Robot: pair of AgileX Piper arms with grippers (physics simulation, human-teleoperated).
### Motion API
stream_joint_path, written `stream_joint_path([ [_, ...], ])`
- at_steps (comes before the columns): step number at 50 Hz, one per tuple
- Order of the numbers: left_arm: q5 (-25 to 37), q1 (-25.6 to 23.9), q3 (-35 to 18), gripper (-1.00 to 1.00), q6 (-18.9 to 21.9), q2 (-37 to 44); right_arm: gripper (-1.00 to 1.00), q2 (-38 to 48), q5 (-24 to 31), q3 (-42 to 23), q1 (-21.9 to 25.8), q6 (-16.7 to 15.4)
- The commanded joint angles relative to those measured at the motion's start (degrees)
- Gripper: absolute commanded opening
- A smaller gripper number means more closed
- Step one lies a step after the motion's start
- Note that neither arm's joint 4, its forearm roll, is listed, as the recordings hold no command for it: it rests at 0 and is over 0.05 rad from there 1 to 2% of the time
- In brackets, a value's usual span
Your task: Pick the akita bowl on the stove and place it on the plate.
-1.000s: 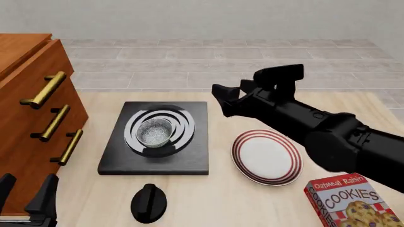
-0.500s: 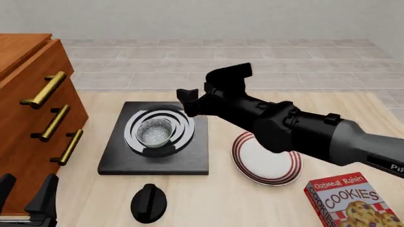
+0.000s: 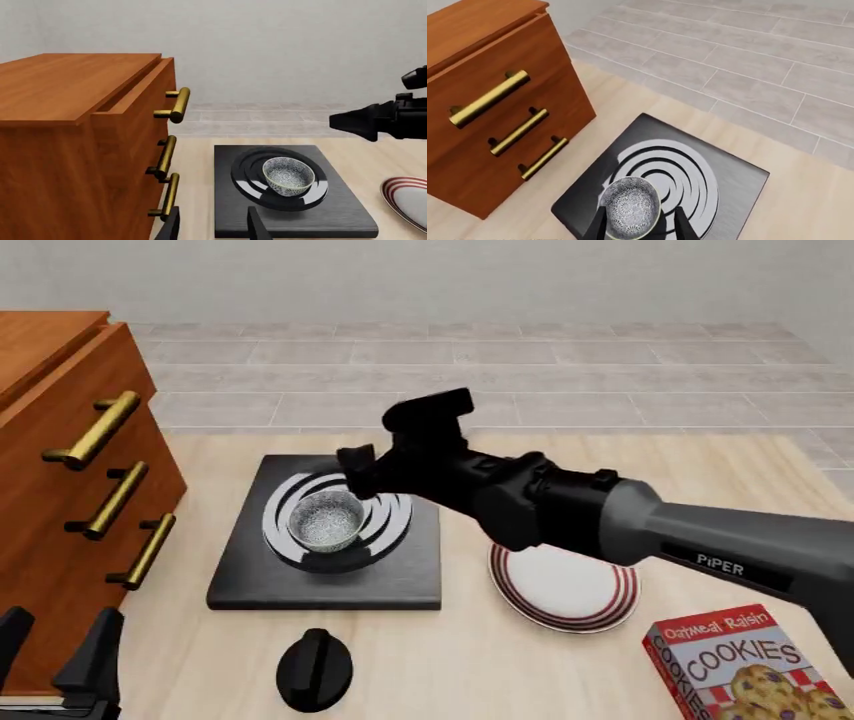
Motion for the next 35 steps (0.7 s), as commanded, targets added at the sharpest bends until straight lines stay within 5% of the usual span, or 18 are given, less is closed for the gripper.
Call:
stream_joint_path([
  [1,0.0,0.0,0.0,1.0,0.0,0.0,1.0,3.7,-0.2,-1.4,0.0,-0.1],
  [19,0.0,0.0,0.0,1.0,0.0,0.0,1.0,9.3,1.3,-3.7,-1.2,-2.9],
  [35,0.0,0.0,0.0,1.0,0.0,0.0,1.0,13.0,3.3,-7.2,-0.5,-1.8],
])
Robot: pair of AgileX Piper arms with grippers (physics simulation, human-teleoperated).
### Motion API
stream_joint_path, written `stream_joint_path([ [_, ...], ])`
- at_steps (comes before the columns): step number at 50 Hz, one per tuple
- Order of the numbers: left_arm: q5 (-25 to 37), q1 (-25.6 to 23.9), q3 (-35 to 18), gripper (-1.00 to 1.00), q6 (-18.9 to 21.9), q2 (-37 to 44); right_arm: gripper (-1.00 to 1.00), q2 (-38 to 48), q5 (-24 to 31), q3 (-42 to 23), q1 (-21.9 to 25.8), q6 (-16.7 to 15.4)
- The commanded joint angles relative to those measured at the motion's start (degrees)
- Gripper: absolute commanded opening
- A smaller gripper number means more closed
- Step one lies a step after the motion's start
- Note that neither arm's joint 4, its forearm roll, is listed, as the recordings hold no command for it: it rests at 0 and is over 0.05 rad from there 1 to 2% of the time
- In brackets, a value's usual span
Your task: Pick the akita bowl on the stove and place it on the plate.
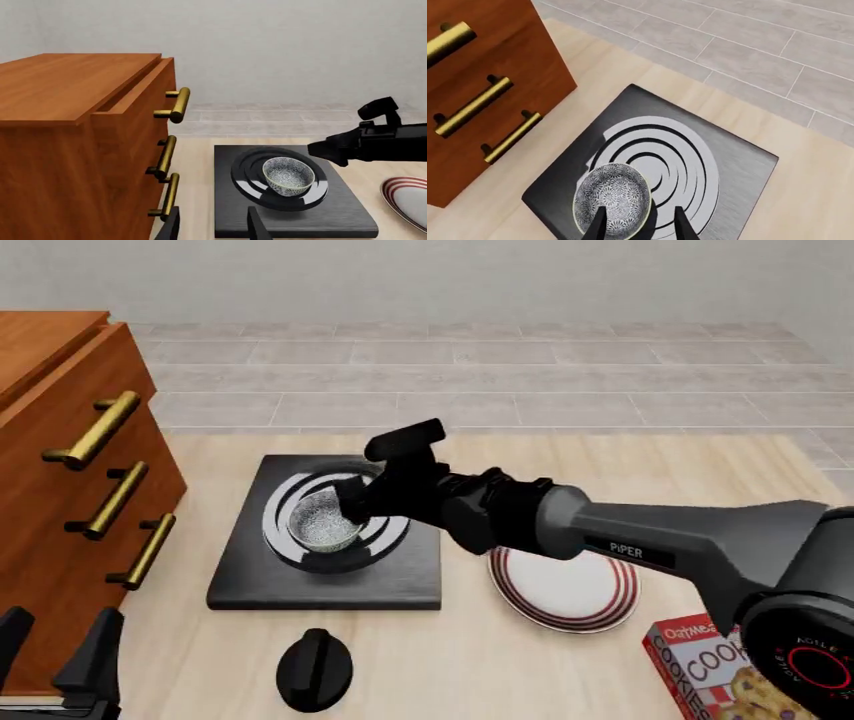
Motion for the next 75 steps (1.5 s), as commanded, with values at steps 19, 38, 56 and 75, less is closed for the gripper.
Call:
stream_joint_path([
  [19,0.0,0.0,0.0,1.0,0.0,0.0,1.0,4.9,0.8,-2.5,1.3,0.1],
  [38,0.0,0.0,0.0,1.0,0.0,0.0,1.0,6.8,1.1,-3.5,1.2,-0.9],
  [56,0.0,0.0,0.0,1.0,0.0,0.0,1.0,9.3,0.8,-4.3,0.0,-0.7],
  [75,0.0,0.0,0.0,1.0,0.0,0.0,1.0,11.3,2.7,-6.4,0.6,-1.0],
])
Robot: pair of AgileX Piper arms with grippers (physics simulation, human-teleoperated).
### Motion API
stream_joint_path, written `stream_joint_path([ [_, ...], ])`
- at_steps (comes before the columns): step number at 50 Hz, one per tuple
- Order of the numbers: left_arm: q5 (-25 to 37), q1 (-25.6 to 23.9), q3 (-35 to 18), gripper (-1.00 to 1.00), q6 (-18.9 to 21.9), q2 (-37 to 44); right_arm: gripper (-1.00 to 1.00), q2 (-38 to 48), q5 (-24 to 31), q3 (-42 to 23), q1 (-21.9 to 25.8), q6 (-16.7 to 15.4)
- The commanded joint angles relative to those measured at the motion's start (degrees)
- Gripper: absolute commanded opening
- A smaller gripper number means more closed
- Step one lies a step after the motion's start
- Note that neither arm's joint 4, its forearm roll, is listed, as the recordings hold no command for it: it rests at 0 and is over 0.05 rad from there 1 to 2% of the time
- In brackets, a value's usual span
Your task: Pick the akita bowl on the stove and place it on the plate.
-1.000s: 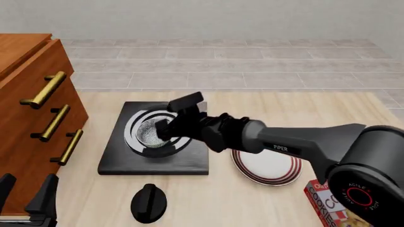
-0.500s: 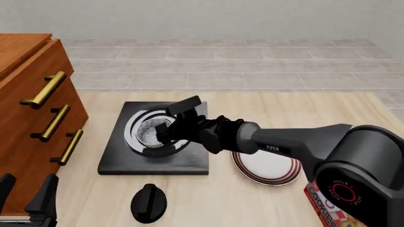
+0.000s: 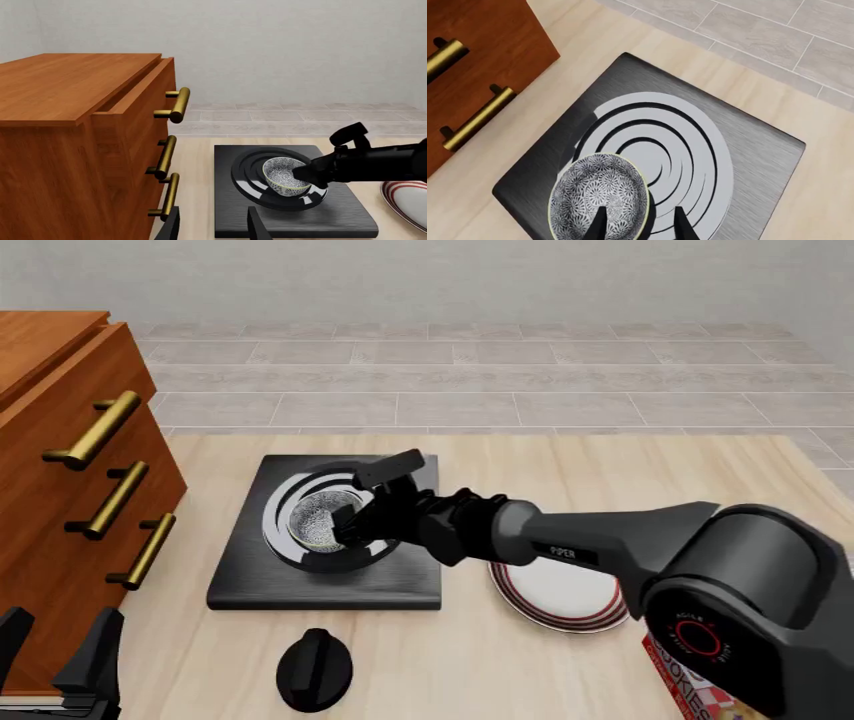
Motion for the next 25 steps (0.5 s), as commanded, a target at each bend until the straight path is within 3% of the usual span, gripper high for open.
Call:
stream_joint_path([
  [1,0.0,0.0,0.0,1.0,0.0,0.0,1.0,1.2,1.1,-1.0,0.4,-0.3],
  [25,0.0,0.0,0.0,1.0,0.0,0.0,1.0,5.1,1.9,-3.2,0.3,-0.2],
])
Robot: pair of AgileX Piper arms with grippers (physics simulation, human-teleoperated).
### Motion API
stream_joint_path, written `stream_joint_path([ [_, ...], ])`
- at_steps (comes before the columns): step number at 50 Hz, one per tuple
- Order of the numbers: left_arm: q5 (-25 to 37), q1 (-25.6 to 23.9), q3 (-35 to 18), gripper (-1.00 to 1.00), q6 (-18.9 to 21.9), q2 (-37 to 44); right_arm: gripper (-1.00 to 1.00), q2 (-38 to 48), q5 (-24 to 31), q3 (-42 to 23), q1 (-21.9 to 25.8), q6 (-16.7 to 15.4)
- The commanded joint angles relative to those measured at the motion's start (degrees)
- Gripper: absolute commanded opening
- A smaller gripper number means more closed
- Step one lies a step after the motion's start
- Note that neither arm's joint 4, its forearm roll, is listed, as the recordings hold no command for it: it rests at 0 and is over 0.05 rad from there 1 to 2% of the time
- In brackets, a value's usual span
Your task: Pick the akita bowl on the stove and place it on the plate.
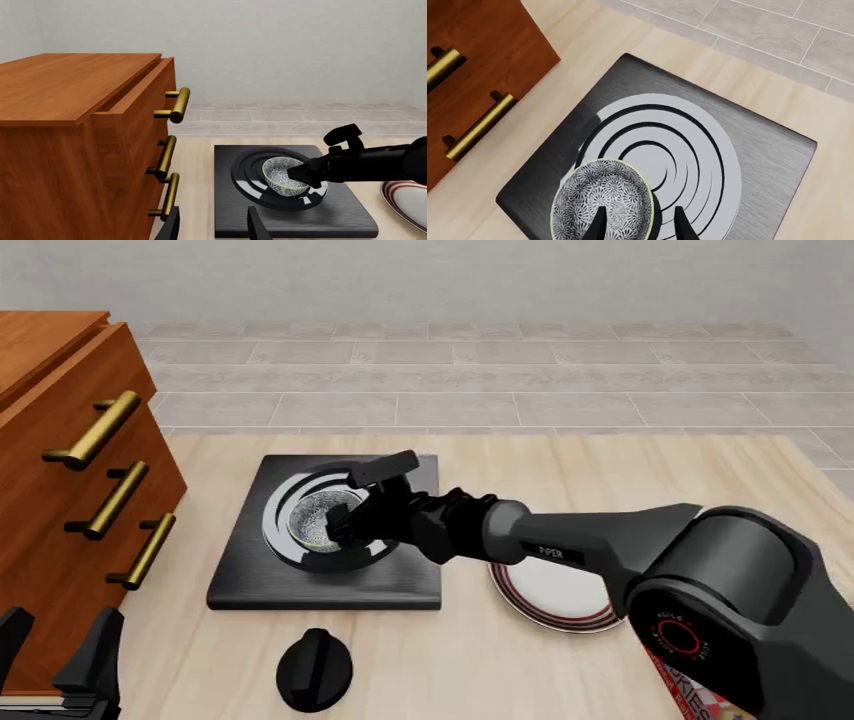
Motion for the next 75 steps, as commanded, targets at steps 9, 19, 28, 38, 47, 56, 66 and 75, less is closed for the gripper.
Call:
stream_joint_path([
  [9,0.0,0.0,0.0,1.0,0.0,0.0,1.0,3.4,0.6,-0.2,0.2,0.1],
  [19,0.0,0.0,0.0,1.0,0.0,0.0,-1.0,1.3,-1.5,1.5,0.3,0.4],
  [28,0.0,0.0,0.0,1.0,0.0,0.0,-1.0,-4.2,-3.9,5.5,0.1,-2.0],
  [38,0.0,0.0,0.0,1.0,0.0,0.0,-1.0,-9.4,-6.2,9.3,-0.4,-1.4],
  [47,0.0,0.0,0.0,1.0,0.0,0.0,-1.0,-13.0,-6.7,11.8,-1.3,-0.8],
  [56,0.0,0.0,0.0,1.0,0.0,0.0,-1.0,-16.1,-8.9,15.9,-3.7,0.7],
  [66,0.0,0.0,0.0,1.0,0.0,0.0,-1.0,-21.9,-12.3,23.1,-7.3,1.1],
  [75,0.0,0.0,0.0,1.0,0.0,0.0,-1.0,-24.6,-11.9,26.1,-10.9,0.5],
])
